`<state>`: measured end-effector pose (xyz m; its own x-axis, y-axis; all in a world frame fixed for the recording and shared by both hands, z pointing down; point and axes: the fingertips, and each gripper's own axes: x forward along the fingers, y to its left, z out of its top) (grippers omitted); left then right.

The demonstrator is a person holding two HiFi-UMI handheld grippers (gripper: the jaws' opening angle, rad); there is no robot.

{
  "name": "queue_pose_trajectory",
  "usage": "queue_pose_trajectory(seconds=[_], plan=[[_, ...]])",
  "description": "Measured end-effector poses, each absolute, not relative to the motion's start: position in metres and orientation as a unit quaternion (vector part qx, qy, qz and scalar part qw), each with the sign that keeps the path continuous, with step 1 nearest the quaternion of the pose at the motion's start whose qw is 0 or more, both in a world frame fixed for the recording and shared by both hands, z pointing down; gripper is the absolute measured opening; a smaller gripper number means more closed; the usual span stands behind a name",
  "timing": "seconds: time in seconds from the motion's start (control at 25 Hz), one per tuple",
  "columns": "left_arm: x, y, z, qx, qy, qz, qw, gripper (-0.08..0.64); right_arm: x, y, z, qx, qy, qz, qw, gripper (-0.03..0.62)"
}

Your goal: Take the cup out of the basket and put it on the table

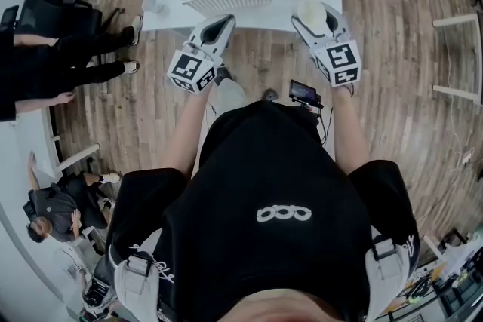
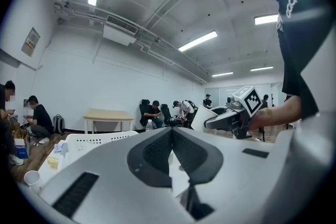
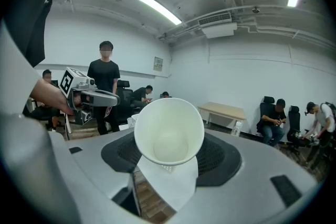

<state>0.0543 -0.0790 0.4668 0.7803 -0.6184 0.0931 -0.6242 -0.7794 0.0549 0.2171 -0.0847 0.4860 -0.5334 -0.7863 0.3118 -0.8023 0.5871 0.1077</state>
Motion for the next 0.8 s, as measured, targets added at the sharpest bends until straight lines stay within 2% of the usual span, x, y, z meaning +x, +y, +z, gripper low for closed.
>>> queue_pose_trajectory(seconds=[0.8], plan=[[0.054,-0.032,0.478,0.938,-0.341,0.041,0.046,0.009,0.214,-0.027,0.512,0.443,-0.878,0.052,0.174,0.296]])
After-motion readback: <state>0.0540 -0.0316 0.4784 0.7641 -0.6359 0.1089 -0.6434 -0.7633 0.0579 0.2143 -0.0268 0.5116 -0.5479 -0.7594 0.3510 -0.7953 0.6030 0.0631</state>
